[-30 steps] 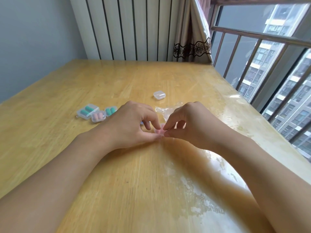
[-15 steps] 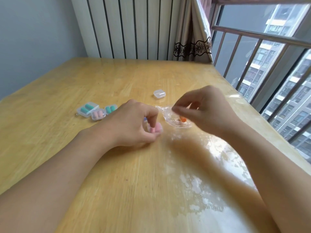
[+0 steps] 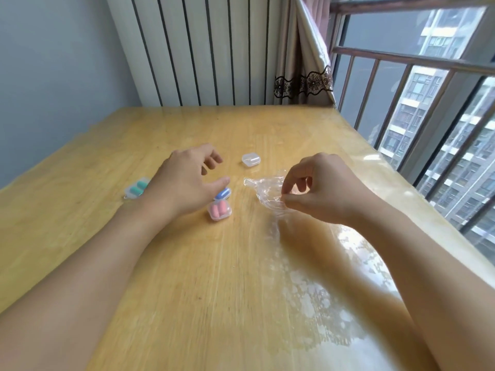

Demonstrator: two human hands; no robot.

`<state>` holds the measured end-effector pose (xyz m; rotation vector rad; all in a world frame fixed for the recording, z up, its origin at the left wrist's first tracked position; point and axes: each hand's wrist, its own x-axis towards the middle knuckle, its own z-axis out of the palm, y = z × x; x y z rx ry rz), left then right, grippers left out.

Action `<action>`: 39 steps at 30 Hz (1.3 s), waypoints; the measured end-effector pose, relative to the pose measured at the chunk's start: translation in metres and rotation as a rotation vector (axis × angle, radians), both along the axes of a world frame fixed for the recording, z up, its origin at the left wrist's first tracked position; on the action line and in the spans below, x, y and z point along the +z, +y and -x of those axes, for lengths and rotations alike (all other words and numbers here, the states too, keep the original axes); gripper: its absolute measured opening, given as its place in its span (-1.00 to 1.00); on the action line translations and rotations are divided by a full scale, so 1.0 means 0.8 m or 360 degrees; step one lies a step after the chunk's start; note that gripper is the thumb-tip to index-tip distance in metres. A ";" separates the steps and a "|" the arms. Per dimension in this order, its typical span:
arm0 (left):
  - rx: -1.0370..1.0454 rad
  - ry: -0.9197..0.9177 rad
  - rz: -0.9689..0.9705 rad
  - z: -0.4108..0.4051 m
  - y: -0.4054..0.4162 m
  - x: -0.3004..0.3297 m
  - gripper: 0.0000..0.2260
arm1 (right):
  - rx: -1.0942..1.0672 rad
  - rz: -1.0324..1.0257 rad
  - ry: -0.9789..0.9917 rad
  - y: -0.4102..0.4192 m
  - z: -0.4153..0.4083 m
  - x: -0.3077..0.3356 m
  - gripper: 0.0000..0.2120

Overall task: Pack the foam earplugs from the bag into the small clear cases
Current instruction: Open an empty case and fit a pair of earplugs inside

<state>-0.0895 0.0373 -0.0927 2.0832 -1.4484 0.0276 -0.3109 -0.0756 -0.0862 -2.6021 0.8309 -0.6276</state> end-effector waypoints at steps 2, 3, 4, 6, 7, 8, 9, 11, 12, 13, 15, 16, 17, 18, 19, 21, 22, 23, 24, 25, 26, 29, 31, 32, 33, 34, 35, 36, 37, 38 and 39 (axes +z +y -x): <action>-0.0058 -0.0133 -0.0286 -0.003 -0.030 0.012 -0.56 | 0.0012 0.0018 0.0020 0.003 -0.002 0.001 -0.91; -0.0087 -0.0164 -0.0345 -0.002 -0.048 0.020 -0.50 | 0.0010 0.0033 0.0051 0.003 -0.002 0.001 -0.91; -0.0124 -0.0183 -0.0393 -0.003 -0.067 0.026 -0.45 | -0.0002 0.0055 0.0097 0.003 -0.003 0.000 -0.90; -0.0242 -0.0238 -0.0580 -0.004 -0.100 0.024 -0.37 | -0.0048 0.0115 0.0212 0.004 -0.001 -0.003 -0.88; -0.0298 -0.0231 -0.0713 -0.004 -0.114 0.019 -0.33 | -0.0072 0.0148 0.0263 0.003 -0.001 -0.004 -0.85; -0.0337 -0.0195 -0.0831 -0.008 -0.125 0.014 -0.33 | -0.0093 0.0170 0.0294 0.003 -0.001 -0.005 -0.81; -0.0349 -0.0141 -0.0893 -0.009 -0.133 0.009 -0.36 | -0.0107 0.0182 0.0306 0.002 0.000 -0.006 -0.79; -0.0332 -0.0108 -0.0836 -0.010 -0.138 0.002 -0.50 | -0.0127 0.0194 0.0286 0.000 0.000 -0.008 -0.75; -0.0324 -0.0139 -0.0753 -0.011 -0.140 -0.001 -0.60 | -0.0138 0.0200 0.0273 -0.002 0.000 -0.008 -0.75; -0.0322 -0.0180 -0.0684 -0.011 -0.139 -0.002 -0.70 | -0.0145 0.0207 0.0266 -0.003 0.000 -0.009 -0.74; -0.0299 -0.0206 -0.0570 -0.012 -0.129 -0.003 -0.83 | -0.0157 0.0213 0.0255 -0.004 0.000 -0.011 -0.72; -0.0264 -0.0173 -0.0505 -0.012 -0.122 -0.003 -0.86 | -0.0158 0.0207 0.0253 -0.004 0.000 -0.012 -0.72; -0.0225 -0.0094 -0.0425 -0.009 -0.112 -0.001 -0.85 | -0.0160 0.0198 0.0253 -0.003 0.000 -0.012 -0.72; -0.0188 0.0038 -0.0312 -0.003 -0.099 0.003 -0.84 | -0.0161 0.0195 0.0247 -0.003 -0.001 -0.012 -0.74; -0.0173 0.0221 -0.0178 0.006 -0.082 0.009 -0.82 | -0.0158 0.0201 0.0219 -0.002 -0.002 -0.011 -0.77; -0.0231 0.0688 0.0043 0.033 -0.047 0.018 -0.79 | -0.0119 0.0226 0.0045 -0.002 -0.003 -0.010 -0.87; -0.0283 0.0927 0.0081 0.049 -0.027 0.019 -0.77 | -0.0081 0.0210 -0.0083 -0.001 -0.004 -0.009 -0.91; -0.0347 0.1154 0.0084 0.064 -0.010 0.017 -0.75 | -0.0028 0.0147 -0.0209 0.000 -0.005 -0.006 -0.92; -0.0424 0.1374 0.0095 0.078 0.004 0.014 -0.73 | 0.0046 0.0028 -0.0303 0.001 -0.004 -0.002 -0.89; -0.0498 0.1587 0.0120 0.086 0.014 0.009 -0.70 | 0.0142 -0.0136 -0.0346 0.004 -0.003 0.001 -0.83; -0.0559 0.1778 0.0144 0.089 0.019 0.004 -0.66 | 0.0243 -0.0317 -0.0349 0.005 -0.003 0.004 -0.75; -0.0614 0.2224 0.0214 0.079 0.020 -0.004 -0.59 | 0.0443 -0.0667 -0.0373 0.006 -0.002 0.005 -0.66; -0.0585 0.2448 0.0275 0.074 0.017 -0.005 -0.60 | 0.0473 -0.0679 -0.0474 0.004 -0.002 0.004 -0.72; -0.0582 0.2517 0.0291 0.073 0.017 -0.006 -0.63 | 0.0473 -0.0657 -0.0502 0.004 -0.003 0.003 -0.75; -0.0581 0.2556 0.0297 0.073 0.017 -0.006 -0.65 | 0.0464 -0.0650 -0.0524 0.004 -0.003 0.002 -0.79; -0.0571 0.2575 0.0301 0.074 0.017 -0.007 -0.66 | 0.0452 -0.0656 -0.0544 0.004 -0.004 0.001 -0.83; -0.0553 0.2575 0.0307 0.076 0.018 -0.007 -0.69 | 0.0437 -0.0656 -0.0561 0.005 -0.005 0.000 -0.86; -0.0519 0.2558 0.0327 0.077 0.017 -0.008 -0.73 | 0.0420 -0.0643 -0.0574 0.006 -0.006 -0.001 -0.88; -0.0480 0.2526 0.0359 0.078 0.017 -0.009 -0.78 | 0.0411 -0.0633 -0.0591 0.008 -0.007 -0.003 -0.87; -0.0440 0.2493 0.0393 0.078 0.016 -0.009 -0.82 | 0.0413 -0.0644 -0.0619 0.010 -0.008 -0.004 -0.84; -0.0410 0.2477 0.0414 0.079 0.016 -0.009 -0.84 | 0.0431 -0.0682 -0.0649 0.013 -0.009 -0.004 -0.79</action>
